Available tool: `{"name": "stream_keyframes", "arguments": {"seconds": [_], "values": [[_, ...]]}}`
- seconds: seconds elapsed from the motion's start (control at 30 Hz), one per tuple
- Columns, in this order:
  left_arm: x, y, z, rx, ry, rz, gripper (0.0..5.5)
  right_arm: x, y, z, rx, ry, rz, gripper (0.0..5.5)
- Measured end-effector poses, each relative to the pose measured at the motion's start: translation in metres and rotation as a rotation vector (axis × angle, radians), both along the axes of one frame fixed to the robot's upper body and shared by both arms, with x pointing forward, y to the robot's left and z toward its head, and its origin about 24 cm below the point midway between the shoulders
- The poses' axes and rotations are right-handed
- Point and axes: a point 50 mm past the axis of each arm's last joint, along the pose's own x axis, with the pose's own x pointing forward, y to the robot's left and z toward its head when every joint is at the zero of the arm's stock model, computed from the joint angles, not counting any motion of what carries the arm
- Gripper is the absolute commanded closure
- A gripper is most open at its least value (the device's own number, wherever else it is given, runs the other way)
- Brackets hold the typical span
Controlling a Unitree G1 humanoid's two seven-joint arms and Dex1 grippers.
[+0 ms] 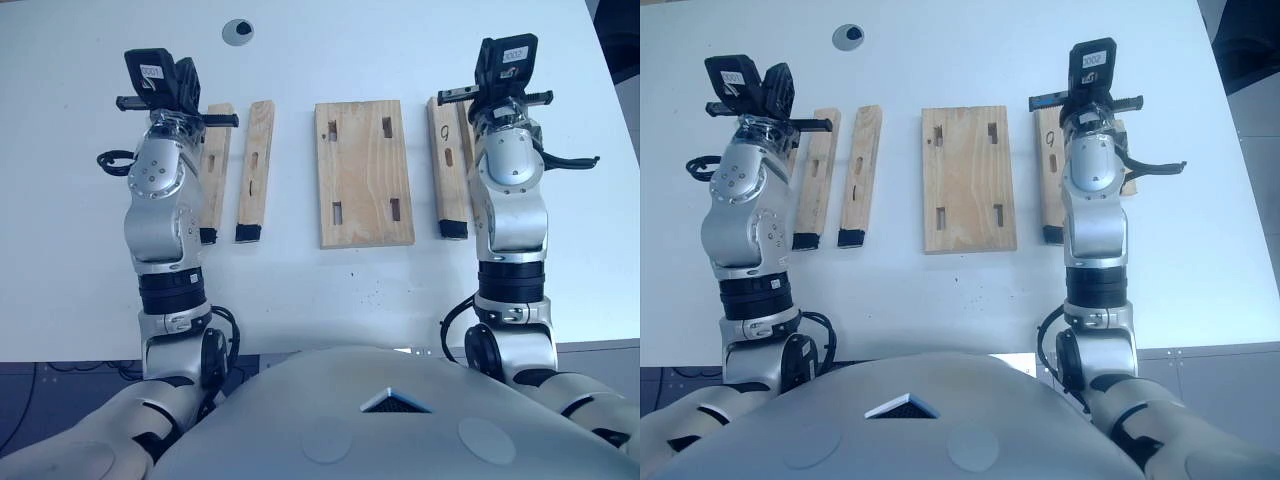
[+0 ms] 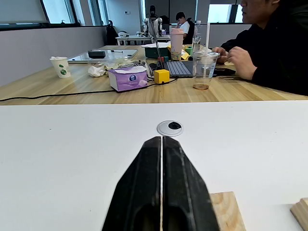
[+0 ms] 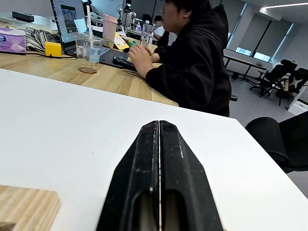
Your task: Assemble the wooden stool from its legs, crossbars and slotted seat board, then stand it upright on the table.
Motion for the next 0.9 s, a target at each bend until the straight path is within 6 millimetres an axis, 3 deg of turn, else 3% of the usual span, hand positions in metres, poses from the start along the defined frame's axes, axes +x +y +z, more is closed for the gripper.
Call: {"name": "stream_keyframes", "arguments": {"seconds": [0.3, 0.9], "values": [[0.001, 0.006, 0.003, 0.025, -0.009, 0.004, 5.49, -0.001, -0.007, -0.002, 0.007, 0.006, -0.038, 5.5], [-0.012, 0.003, -0.024, 0.019, 0.092, 0.058, 5.49, -0.008, -0.004, -0.006, -0.018, 0.077, 0.091, 5.5]]}}
